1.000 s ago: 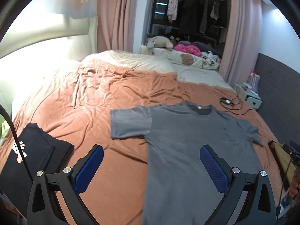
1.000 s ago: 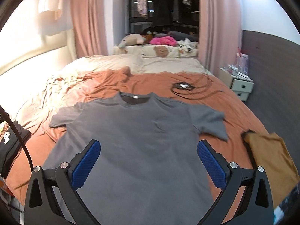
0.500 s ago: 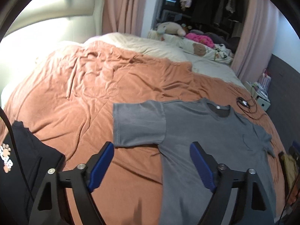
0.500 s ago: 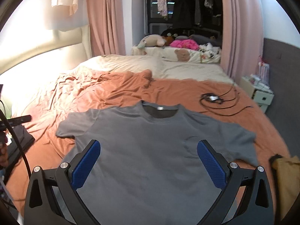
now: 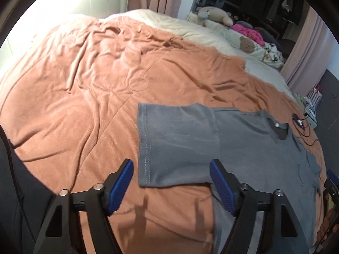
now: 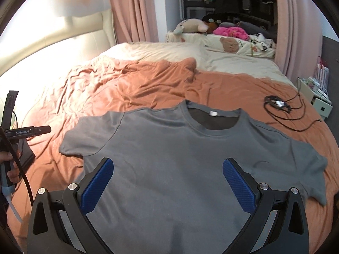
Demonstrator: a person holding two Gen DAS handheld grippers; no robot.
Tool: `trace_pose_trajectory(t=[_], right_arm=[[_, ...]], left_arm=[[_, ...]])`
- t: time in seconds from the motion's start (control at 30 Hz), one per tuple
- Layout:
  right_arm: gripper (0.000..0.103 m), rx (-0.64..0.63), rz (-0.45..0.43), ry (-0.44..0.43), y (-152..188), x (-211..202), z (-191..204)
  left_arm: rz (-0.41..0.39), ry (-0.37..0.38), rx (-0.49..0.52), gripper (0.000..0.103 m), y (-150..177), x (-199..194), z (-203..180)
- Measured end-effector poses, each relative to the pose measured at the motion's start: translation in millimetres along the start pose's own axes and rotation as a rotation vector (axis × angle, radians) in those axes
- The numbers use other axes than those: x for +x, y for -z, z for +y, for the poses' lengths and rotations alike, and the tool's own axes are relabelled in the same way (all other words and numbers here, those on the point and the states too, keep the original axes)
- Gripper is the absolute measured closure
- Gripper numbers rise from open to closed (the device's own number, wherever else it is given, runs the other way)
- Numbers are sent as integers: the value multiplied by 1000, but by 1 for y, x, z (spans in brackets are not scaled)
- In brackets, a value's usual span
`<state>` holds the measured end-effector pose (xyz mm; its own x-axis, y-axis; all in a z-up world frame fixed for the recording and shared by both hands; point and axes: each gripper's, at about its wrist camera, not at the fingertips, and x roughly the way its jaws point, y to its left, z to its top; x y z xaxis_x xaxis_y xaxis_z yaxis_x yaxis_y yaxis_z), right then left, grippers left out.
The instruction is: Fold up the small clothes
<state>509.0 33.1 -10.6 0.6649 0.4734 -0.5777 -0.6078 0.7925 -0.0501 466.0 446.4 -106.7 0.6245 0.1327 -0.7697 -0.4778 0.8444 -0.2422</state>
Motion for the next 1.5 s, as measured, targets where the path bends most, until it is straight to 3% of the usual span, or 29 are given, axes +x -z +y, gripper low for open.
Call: trace_pose_trajectory(t=[0.23,0.37,0.47,0.6,0.8,0.83,1.07,1.17,1.33,1.5], right_arm=[[0,22,54,4,-12,62,4],[0,13,82,-13,-13,89,12],[0,17,101,-17,-13,106,13],[0,0,127,-19,-13,125,14],[0,29,98,-50,-17,133,5],[2,38,92,-64,-18,134,4],[60,97,204,-210,-19,178,16],[74,125,242,-258,-18,197,25],[88,212,308,-359,-18,229,42],[95,297,364,-457,-16,256,57]], left_arm=[[62,8,-73,39,-13,55,21],[93,-43,-90,40,-18,81,29],[135,-47,-119,51,-16,98,36],[168,-15,-147,84,-16,107,39],[105,29,-88,90,-35,76,20],[101,33,-83,91,-38,74,17],[78,60,-48,94,-56,58,-4],[69,65,-25,95,-62,56,-13],[54,90,10,95,-67,49,-24],[41,106,30,95,-68,44,-30]])
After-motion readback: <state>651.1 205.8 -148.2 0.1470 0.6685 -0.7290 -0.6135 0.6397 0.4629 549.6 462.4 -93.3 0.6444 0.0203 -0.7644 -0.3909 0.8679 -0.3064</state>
